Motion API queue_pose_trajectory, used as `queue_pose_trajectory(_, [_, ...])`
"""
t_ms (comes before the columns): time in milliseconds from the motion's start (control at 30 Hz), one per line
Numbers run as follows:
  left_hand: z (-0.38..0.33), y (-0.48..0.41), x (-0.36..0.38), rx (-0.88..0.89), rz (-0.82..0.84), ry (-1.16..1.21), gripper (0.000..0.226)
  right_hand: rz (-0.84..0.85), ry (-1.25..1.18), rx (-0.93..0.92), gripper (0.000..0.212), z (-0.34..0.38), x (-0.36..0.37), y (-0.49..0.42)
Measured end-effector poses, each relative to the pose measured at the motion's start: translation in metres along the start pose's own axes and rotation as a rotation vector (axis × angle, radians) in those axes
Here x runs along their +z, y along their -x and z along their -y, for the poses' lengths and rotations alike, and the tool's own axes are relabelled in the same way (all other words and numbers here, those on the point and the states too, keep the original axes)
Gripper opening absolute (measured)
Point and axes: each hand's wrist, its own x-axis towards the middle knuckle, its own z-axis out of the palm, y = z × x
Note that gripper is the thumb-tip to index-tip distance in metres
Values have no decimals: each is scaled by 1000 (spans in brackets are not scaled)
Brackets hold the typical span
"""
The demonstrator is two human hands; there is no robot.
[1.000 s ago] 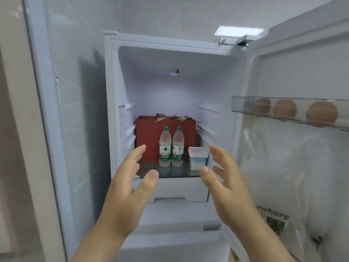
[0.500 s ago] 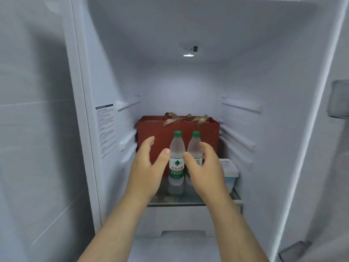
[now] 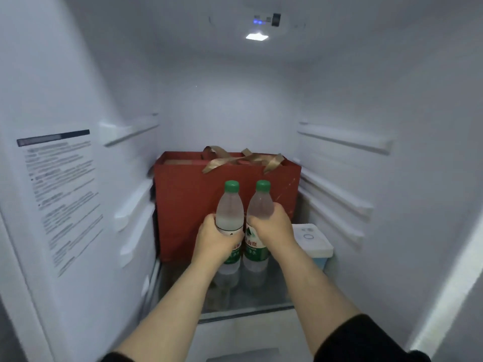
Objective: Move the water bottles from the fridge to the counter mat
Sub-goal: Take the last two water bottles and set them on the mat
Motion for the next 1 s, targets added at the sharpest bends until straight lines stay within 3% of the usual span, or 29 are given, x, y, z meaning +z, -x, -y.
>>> queue_pose_trajectory(200, [9, -8, 12, 8, -30, -1, 52, 73, 70, 10, 73, -23, 9, -19])
queue_pose_trajectory(467, [2, 11, -2, 25, -82, -5, 47, -45, 26, -3, 53, -15, -3, 17])
queue_pose_trajectory(667, [-45, 45, -43, 216, -122, 84, 38, -147, -149, -66, 57, 14, -37, 66])
queue_pose_trajectory(1000, [-157, 170, -75, 562, 39, 285, 28, -293, -186, -222, 56, 75, -177, 214])
